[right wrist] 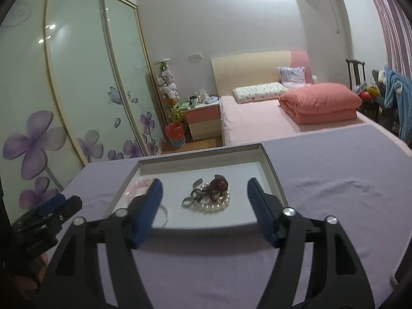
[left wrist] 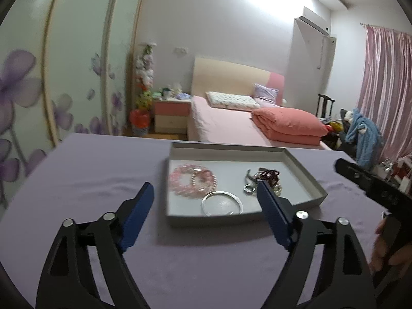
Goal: Organize jewelry
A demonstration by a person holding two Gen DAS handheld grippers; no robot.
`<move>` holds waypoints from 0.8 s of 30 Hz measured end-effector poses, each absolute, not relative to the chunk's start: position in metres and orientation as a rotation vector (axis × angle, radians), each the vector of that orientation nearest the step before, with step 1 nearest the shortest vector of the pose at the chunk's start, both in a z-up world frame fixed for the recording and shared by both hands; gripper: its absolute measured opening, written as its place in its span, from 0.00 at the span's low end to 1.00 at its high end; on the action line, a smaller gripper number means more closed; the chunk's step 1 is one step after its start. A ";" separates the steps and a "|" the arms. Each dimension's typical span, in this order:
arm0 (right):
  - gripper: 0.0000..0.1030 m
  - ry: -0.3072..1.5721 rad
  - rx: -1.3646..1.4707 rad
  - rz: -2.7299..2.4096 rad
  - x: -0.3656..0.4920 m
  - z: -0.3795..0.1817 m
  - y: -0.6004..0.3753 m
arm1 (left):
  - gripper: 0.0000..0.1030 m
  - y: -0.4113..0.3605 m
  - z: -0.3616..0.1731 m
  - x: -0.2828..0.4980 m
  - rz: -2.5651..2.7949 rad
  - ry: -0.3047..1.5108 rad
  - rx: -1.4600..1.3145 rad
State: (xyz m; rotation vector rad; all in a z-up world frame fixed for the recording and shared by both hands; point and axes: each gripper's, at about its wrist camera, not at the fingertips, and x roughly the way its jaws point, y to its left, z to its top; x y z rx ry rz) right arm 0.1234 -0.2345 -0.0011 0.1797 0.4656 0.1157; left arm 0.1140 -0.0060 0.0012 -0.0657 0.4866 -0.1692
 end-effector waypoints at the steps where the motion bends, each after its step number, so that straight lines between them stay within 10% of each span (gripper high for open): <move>1: 0.78 0.455 0.170 0.116 0.112 0.001 -0.233 | 0.86 -0.004 0.002 0.108 -0.155 0.477 -0.057; 6: 0.95 0.424 0.133 0.105 0.071 0.003 -0.226 | 0.97 0.001 0.003 0.077 -0.086 0.435 -0.006; 24: 0.96 0.358 0.035 0.046 0.008 -0.009 -0.218 | 0.98 -0.007 -0.006 0.020 -0.006 0.360 0.051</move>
